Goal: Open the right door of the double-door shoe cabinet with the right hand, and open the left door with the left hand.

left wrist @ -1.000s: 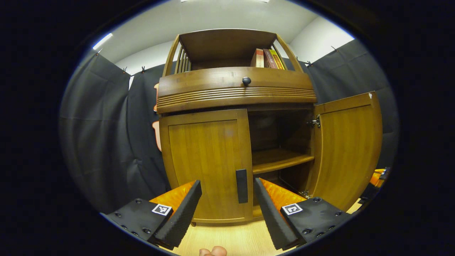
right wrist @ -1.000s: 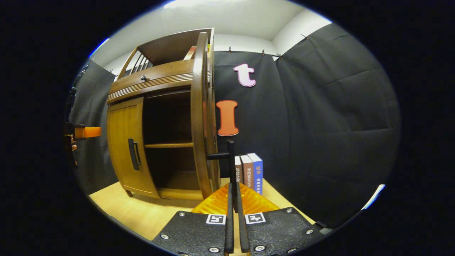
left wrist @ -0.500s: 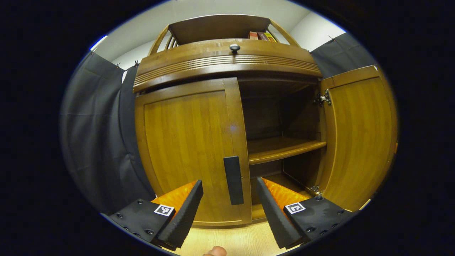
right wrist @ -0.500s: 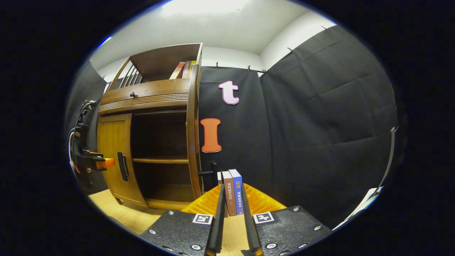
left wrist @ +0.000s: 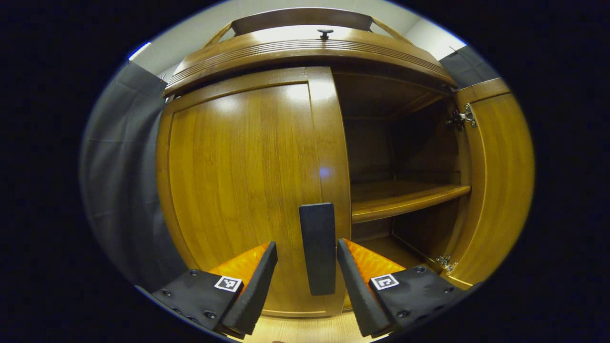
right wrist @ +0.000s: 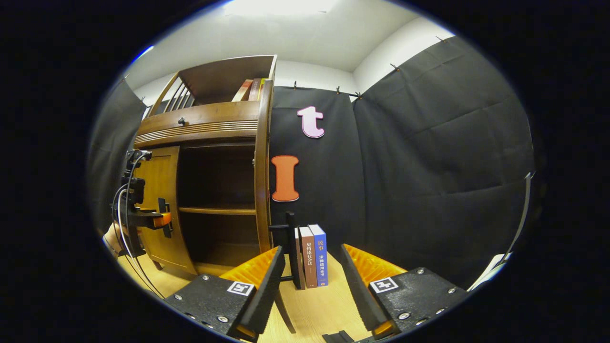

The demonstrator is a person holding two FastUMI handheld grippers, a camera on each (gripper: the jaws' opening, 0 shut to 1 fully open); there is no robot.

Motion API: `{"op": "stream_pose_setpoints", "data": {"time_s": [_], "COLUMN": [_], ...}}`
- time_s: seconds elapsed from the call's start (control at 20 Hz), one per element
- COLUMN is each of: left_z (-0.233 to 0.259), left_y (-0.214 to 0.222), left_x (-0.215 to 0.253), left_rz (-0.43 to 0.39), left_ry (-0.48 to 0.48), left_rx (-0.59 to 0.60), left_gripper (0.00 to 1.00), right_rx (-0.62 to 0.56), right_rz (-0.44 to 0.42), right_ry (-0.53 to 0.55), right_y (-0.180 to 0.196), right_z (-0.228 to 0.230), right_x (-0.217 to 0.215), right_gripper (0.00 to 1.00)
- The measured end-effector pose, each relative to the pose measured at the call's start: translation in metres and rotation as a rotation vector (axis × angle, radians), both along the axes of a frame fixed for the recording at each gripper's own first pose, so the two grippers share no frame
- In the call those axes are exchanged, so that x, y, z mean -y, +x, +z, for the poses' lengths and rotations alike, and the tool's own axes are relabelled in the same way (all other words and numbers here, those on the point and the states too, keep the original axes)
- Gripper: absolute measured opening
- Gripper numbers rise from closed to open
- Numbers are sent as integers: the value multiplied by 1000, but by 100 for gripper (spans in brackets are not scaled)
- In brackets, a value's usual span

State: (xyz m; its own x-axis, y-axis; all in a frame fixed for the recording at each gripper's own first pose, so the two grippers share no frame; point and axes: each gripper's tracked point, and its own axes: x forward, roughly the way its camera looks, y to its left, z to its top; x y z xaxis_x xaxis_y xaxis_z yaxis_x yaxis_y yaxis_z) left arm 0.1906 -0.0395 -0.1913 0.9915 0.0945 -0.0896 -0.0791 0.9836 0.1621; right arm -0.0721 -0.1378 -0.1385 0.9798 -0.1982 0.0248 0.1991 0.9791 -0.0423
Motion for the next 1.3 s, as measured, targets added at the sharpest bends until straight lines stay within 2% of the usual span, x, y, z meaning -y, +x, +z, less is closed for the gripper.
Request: {"op": "stream_pose_setpoints", "data": {"time_s": [0.25,0.3,0.35,0.4,0.5,0.6,0.8,0.9,1.3], "left_z": [1,2,1,1,0,-2,1,2,9], "left_y": [8,6,8,6,4,0,-24,-40,-95], "left_x": [8,12,11,11,11,11,13,10,-7], "left_rz": [-30,-41,-37,-35,-25,-30,-98,-121,-149], "left_ry": [-23,-31,-37,-33,-45,-52,-78,-93,-107], "left_rx": [23,22,20,15,0,-15,-17,-19,-57], "left_gripper": [67,53,50,41,39,33,35,32,34], "right_rx": [17,16,17,15,14,12,12,6,23], "right_rz": [-8,-8,-4,-3,-1,-1,-1,0,25], "right_ry": [-23,-24,-23,-21,-19,-18,-20,-19,-7], "right_y": [-1,-1,0,-1,-2,-3,-3,-3,-9], "right_z": [3,2,2,1,0,-1,-1,-2,7], "right_x": [-1,0,-1,-1,-2,-1,-2,-3,-20], "right_gripper": [75,75,75,75,75,75,75,75,75]}}
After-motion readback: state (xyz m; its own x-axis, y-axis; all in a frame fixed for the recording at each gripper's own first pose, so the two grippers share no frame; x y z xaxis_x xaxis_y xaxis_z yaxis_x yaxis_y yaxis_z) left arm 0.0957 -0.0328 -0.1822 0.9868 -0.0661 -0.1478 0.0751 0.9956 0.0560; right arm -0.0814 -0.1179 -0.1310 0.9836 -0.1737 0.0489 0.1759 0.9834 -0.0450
